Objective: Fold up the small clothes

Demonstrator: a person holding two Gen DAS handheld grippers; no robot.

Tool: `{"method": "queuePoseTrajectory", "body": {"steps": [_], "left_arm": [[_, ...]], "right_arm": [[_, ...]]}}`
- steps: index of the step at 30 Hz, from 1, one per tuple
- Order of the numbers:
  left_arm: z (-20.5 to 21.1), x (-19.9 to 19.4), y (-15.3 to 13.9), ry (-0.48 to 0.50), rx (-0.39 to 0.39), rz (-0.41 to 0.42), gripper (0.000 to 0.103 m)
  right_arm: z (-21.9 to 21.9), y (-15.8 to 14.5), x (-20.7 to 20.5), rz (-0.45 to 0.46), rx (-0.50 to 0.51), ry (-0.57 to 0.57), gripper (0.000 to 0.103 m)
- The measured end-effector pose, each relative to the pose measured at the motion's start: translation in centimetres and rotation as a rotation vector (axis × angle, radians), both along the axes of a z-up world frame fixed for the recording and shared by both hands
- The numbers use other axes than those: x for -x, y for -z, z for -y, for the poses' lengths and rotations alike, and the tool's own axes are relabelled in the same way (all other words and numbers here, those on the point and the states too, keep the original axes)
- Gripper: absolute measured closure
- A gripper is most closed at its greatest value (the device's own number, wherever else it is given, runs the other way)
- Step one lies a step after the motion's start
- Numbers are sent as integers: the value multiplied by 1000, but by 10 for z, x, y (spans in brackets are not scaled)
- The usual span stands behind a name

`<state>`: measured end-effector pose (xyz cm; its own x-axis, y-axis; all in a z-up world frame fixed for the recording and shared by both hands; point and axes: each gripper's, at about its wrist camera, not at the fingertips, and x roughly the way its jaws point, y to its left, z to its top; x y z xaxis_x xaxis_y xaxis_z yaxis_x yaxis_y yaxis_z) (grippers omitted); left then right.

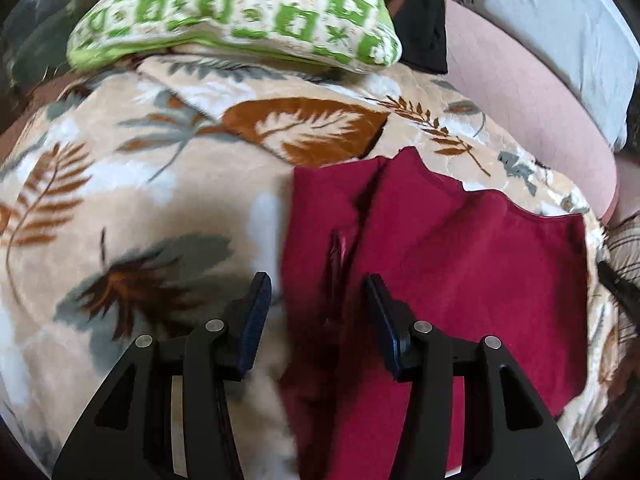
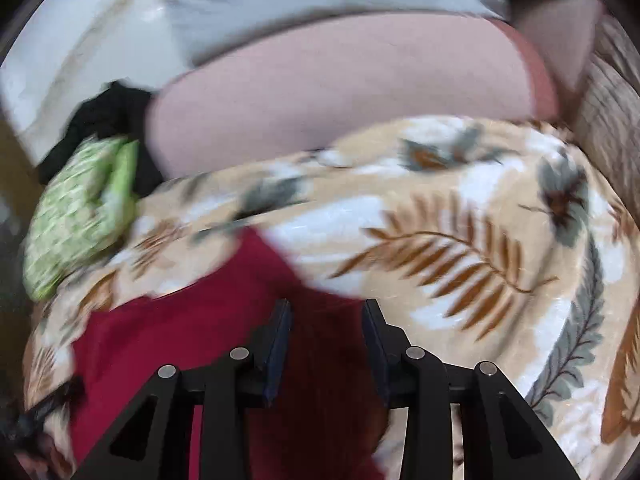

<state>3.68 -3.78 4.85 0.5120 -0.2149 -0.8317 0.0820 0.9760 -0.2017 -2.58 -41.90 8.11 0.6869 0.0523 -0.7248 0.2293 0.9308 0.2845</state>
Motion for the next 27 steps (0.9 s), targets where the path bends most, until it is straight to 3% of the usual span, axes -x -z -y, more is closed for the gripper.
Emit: {"method": "queuePoseTrajectory", "body": {"steps": [4,7,10,13,17,27], "left_arm": [[-4,27,-1,9,-25,9,54],[-3,41,2,13,-40,13,54],[-2,46,7,16,-43,3,54],[-4,48,7,4,-26,2,54],[-6,51,6,-10,-18,9,54],[-5,47,11,0,-14,19,54]], "right_arm": [[-46,4,-9,-10,7,-172,68],[-56,25,-26,-57,14,-153,68],[-52,54,-43,-165,-3,-137,65],[-62,36,-42,-161,35,-134,64],[-102,6,-39,-98,35,-247,64],[-206,-11,-60,-56,-5,-459,63]]}}
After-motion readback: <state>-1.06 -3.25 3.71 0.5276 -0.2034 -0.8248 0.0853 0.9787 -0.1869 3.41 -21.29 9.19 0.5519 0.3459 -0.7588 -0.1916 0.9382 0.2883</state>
